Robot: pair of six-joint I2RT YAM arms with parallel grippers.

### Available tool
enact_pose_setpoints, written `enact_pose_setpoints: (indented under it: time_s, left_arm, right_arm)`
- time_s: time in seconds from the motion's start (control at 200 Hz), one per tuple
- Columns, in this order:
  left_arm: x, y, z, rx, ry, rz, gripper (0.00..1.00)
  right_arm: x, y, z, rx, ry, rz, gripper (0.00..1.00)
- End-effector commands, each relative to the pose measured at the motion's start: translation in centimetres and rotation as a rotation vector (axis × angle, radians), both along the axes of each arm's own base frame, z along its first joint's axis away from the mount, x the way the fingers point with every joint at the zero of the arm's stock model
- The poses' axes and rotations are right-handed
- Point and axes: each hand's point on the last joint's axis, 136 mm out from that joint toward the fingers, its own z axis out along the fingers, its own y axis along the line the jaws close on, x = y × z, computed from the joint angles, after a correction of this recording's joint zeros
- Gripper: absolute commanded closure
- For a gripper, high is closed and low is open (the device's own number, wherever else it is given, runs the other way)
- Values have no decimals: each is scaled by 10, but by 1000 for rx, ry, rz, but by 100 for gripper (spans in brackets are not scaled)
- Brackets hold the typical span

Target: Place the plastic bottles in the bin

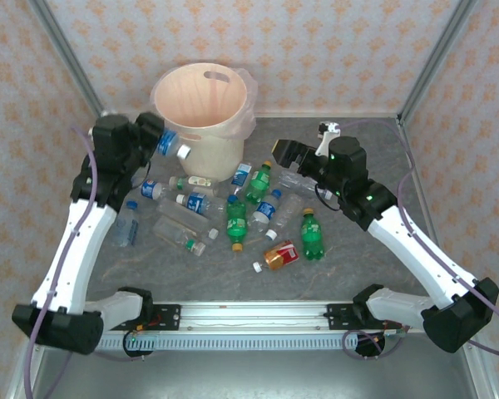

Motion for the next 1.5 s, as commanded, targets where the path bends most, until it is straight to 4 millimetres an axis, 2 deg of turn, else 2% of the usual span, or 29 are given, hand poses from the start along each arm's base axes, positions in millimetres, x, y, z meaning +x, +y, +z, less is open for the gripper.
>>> enact_pose_setpoints:
  time_s: [0.0,0.15,0.265,0.501,0.631,0.686,0.816,1.096,1.136,1.206,1.497]
  left_arm:
    - [30,-9,56,38,-150,-13,41]
    - [74,-27,81,61,-209,-36,42]
    - [103,-38,81,69,-218,-55,43]
    - [147,-48,48,117,-153,-53,44]
    - [159,-55,34,136,-112,-84,40]
    - [160,-56,34,142,-105,-90,32]
    - [154,-54,43,154,-118,-82,20]
    - [133,-48,60,176,-123,-84,15]
    - [128,-48,63,176,-127,-87,12]
    - [119,-48,64,175,-130,-92,1]
    - [75,-44,67,187,-163,-127,1]
  right_arm:
    - [-3,2,22,18,-36,2,0]
    - [-7,2,27,25,-45,1,0]
    - [-10,0,32,28,-49,-2,0]
    - [-17,-2,38,57,-64,2,0]
    - [-17,-3,35,49,-50,-1,0]
    - [-18,-4,34,51,-49,-3,0]
    - [-18,-5,33,53,-50,-6,0]
    - [-13,1,24,41,-32,8,0]
    - [-11,0,22,37,-28,-3,0]
    - [-7,-4,17,16,-20,-35,0]
    - [11,-12,-8,-124,13,-105,0]
